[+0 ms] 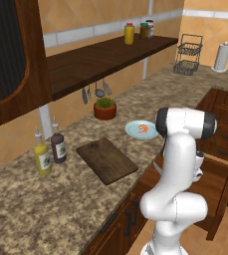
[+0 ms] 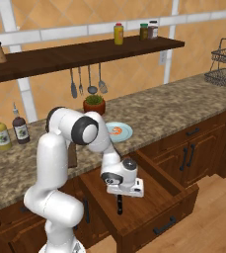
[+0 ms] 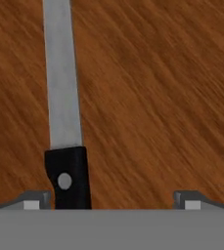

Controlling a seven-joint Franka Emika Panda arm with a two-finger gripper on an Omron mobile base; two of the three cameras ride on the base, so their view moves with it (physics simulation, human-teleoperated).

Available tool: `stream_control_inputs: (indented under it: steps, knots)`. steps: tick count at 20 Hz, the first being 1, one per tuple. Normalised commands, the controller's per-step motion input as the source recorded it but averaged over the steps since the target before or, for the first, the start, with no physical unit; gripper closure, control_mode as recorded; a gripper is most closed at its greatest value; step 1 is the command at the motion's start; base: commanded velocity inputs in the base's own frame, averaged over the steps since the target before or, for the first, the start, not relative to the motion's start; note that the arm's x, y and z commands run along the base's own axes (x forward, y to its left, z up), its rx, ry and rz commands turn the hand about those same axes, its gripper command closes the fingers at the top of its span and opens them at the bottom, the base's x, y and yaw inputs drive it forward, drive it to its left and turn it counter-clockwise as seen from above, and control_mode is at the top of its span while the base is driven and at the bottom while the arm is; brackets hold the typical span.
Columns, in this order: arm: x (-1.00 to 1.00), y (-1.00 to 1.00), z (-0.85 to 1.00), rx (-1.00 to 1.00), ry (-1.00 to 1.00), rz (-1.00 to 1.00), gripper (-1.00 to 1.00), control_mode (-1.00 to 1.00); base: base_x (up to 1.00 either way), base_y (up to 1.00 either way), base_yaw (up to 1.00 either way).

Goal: Pick up the knife from the drawer and place it on the cutting board. Then place the meat from the plate to the cutting board.

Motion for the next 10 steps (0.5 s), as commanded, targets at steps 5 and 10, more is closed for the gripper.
stream_control_inputs:
  steps: [5,10]
  knots:
    - [-0.05,0.04,-0.02,0.00,0.00,0.00,-1.00,-1.00,0.00,0.00,0.00]
    - [-0.01,0.01,-0.43,0.00,-0.03,0.00,-1.00,-1.00,0.00,0.00,0.00]
